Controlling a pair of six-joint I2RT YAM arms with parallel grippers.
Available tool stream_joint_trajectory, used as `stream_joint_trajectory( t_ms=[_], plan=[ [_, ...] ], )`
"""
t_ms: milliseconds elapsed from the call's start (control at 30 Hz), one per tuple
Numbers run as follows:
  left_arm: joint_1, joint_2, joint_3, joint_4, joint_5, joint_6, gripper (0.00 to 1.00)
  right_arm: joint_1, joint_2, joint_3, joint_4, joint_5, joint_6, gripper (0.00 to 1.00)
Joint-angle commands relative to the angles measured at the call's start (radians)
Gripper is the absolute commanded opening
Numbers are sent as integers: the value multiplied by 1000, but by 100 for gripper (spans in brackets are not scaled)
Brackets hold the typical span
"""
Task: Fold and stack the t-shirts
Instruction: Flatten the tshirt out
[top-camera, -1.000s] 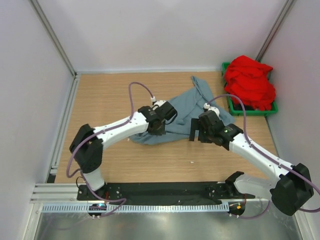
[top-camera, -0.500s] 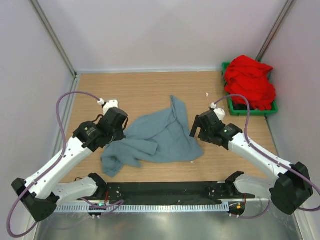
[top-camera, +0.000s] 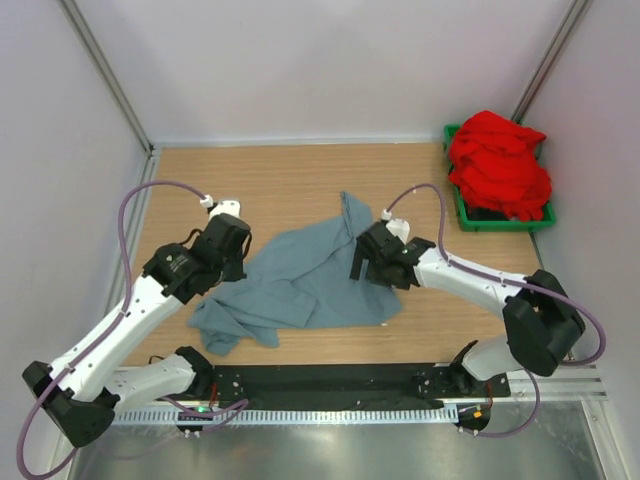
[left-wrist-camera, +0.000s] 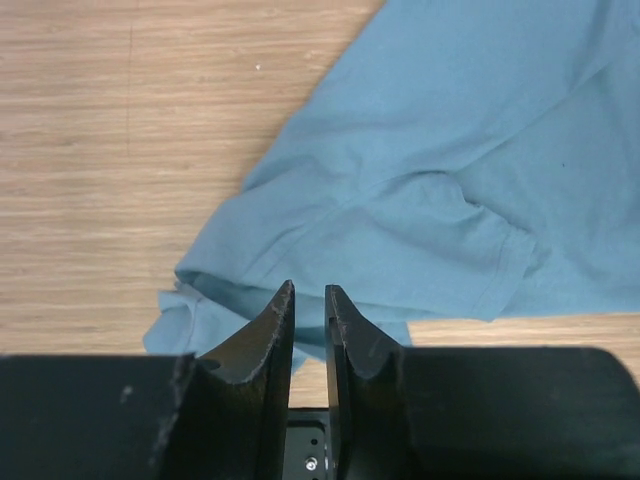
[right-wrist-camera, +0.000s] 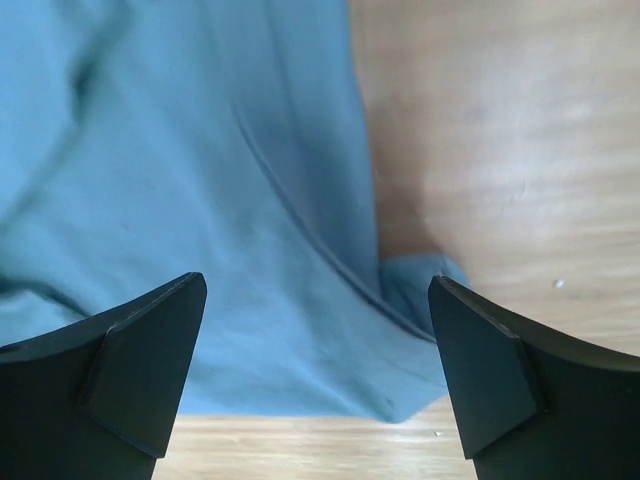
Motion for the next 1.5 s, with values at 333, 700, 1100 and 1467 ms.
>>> stream_joint_trajectory(
  t_ms=[333, 700, 1100, 1467],
  plan=[
    [51, 117, 2, 91, -58, 96, 15, -199, 619, 919, -120, 188, -373, 100],
    [66, 178, 2, 92, -53, 94, 13, -271, 1036, 1433, -185, 79, -517, 99],
    [66, 204, 7, 81, -72, 87, 11, -292, 937, 1163, -7, -124, -552, 96],
    [66, 209, 8, 77, -84, 84, 11, -292, 880, 1150, 8, -225, -638, 97]
  ],
)
